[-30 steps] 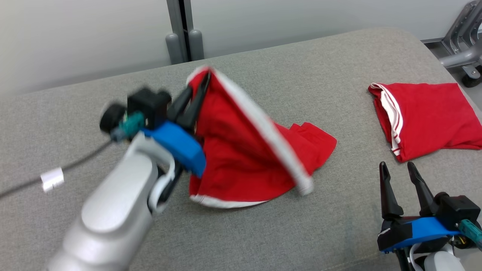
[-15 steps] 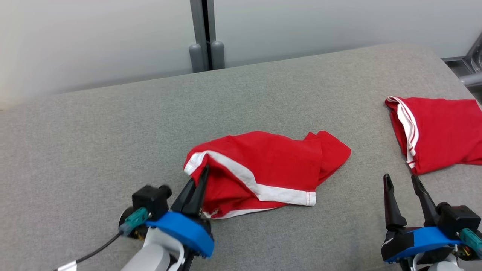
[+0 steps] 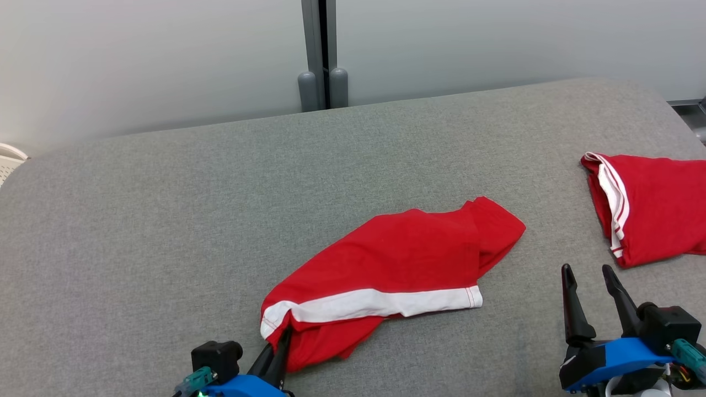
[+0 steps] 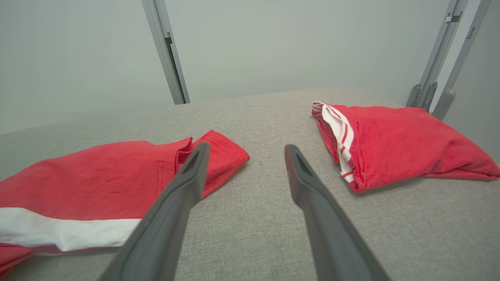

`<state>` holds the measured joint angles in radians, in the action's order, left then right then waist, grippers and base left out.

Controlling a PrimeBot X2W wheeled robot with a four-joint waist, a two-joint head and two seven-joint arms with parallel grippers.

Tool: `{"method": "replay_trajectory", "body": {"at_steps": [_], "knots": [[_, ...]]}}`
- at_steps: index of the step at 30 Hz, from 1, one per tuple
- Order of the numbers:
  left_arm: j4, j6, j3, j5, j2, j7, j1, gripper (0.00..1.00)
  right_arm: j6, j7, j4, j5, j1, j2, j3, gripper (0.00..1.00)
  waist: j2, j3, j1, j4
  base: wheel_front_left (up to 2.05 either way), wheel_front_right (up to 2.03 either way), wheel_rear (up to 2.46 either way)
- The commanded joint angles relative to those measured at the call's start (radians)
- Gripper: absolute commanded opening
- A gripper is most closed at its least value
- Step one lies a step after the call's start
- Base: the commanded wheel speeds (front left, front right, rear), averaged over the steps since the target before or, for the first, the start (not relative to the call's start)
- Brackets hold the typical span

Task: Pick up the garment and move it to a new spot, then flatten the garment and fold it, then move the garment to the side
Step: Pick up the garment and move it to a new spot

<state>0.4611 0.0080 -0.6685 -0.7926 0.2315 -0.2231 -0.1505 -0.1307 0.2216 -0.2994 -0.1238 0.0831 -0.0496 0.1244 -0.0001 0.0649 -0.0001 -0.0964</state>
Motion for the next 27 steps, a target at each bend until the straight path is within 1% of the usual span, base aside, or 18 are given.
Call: {"method": "replay_trajectory", "body": {"at_steps": [1,2,3,4,5,6,7,13,18,23,27], "knots": [[0.030,-0.009,0.002,-0.002,-0.005,-0.010,-0.018,0.00,0.000,-0.001,-0.002,0.005,-0.002,-0.002,0.000,1.00,0.0001,0.000,0.0001,0.002,0.00,0.00,0.00],[0.053,-0.011,0.005,-0.005,-0.013,-0.012,-0.026,0.00,0.000,-0.002,-0.003,0.006,0.000,-0.002,0.000,1.00,0.0001,0.000,0.0001,0.003,0.00,0.00,0.00],[0.075,-0.018,0.010,-0.006,-0.019,-0.018,-0.033,0.13,0.000,-0.003,-0.004,0.008,0.001,-0.002,0.001,1.00,0.0001,0.000,0.0001,0.004,0.00,0.00,0.00],[0.097,-0.018,0.016,-0.004,-0.025,-0.021,-0.041,0.35,0.000,-0.004,-0.005,0.008,0.002,-0.002,0.000,1.00,0.0001,0.000,0.0001,0.005,0.00,0.00,0.00],[0.116,-0.022,0.021,-0.003,-0.030,-0.026,-0.046,0.60,0.000,-0.005,-0.006,0.009,0.003,-0.002,0.001,1.00,0.0001,-0.001,0.0001,0.005,0.00,0.00,0.00],[0.133,-0.025,0.025,0.001,-0.035,-0.029,-0.052,0.97,0.000,-0.005,-0.007,0.008,0.004,-0.002,0.000,1.00,0.0001,-0.001,0.0001,0.006,0.00,0.00,0.00],[0.146,-0.028,0.029,0.005,-0.037,-0.033,-0.059,1.00,0.000,-0.005,-0.008,0.009,0.004,-0.002,0.001,1.00,0.0001,-0.002,0.0001,0.007,0.00,0.00,0.00],[0.195,-0.043,0.059,0.031,-0.047,-0.043,-0.072,1.00,0.000,-0.006,-0.014,0.010,0.000,-0.002,0.004,1.00,0.0001,-0.012,0.0001,0.029,0.00,0.00,0.00],[0.181,-0.046,0.095,0.061,-0.039,-0.043,-0.052,1.00,0.000,-0.007,-0.022,0.007,-0.005,-0.002,0.005,1.00,0.0001,-0.024,0.0001,0.053,0.00,0.00,0.00],[0.111,-0.017,0.152,0.141,-0.029,-0.043,-0.039,1.00,0.000,-0.001,-0.027,0.010,-0.009,-0.002,0.004,1.00,0.0001,-0.039,0.0001,0.073,0.00,0.00,0.00],[0.056,-0.004,0.191,0.204,-0.040,-0.043,-0.021,1.00,0.000,0.003,-0.031,0.016,-0.003,-0.002,0.001,1.00,0.0001,-0.056,0.0001,0.080,0.00,0.00,0.00]]}}
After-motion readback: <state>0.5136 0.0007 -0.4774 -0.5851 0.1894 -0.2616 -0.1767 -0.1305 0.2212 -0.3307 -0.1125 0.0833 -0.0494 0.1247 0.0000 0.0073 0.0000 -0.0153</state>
